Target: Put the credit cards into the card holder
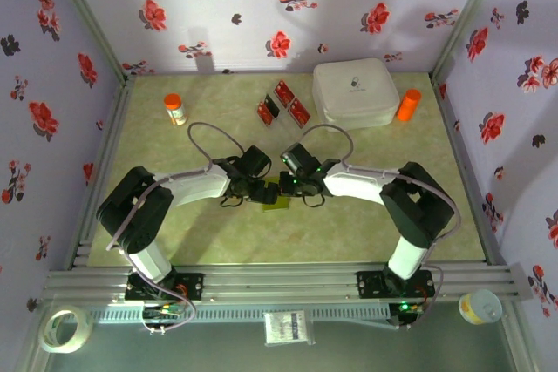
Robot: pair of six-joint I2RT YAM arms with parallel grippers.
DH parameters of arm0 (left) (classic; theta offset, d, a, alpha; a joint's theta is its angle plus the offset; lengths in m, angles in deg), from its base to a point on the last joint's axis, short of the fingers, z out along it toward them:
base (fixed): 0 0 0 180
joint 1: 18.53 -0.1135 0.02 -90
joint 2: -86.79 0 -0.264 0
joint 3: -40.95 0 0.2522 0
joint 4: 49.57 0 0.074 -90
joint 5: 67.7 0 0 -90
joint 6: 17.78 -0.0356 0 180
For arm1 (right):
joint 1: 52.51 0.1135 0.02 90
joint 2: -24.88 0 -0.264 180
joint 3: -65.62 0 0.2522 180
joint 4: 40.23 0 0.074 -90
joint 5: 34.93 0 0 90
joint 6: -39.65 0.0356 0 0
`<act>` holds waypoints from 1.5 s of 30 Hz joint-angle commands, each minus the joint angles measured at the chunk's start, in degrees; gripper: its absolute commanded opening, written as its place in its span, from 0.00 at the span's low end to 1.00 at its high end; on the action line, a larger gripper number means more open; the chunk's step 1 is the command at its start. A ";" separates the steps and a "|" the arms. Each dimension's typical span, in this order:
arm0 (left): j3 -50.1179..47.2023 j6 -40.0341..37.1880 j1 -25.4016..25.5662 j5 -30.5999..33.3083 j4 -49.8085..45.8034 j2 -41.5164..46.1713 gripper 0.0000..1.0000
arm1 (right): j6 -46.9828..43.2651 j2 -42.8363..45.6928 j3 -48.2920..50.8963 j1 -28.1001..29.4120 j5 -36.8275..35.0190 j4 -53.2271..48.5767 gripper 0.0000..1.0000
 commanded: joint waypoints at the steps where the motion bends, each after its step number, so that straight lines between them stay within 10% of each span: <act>1: -0.80 -0.86 0.12 3.11 -2.88 -1.56 1.00 | 1.29 -3.09 -0.91 1.71 1.47 0.92 0.00; 45: -5.08 -0.77 -3.46 0.70 0.07 -0.85 1.00 | -2.16 -3.50 -5.05 4.76 -3.10 -5.64 0.00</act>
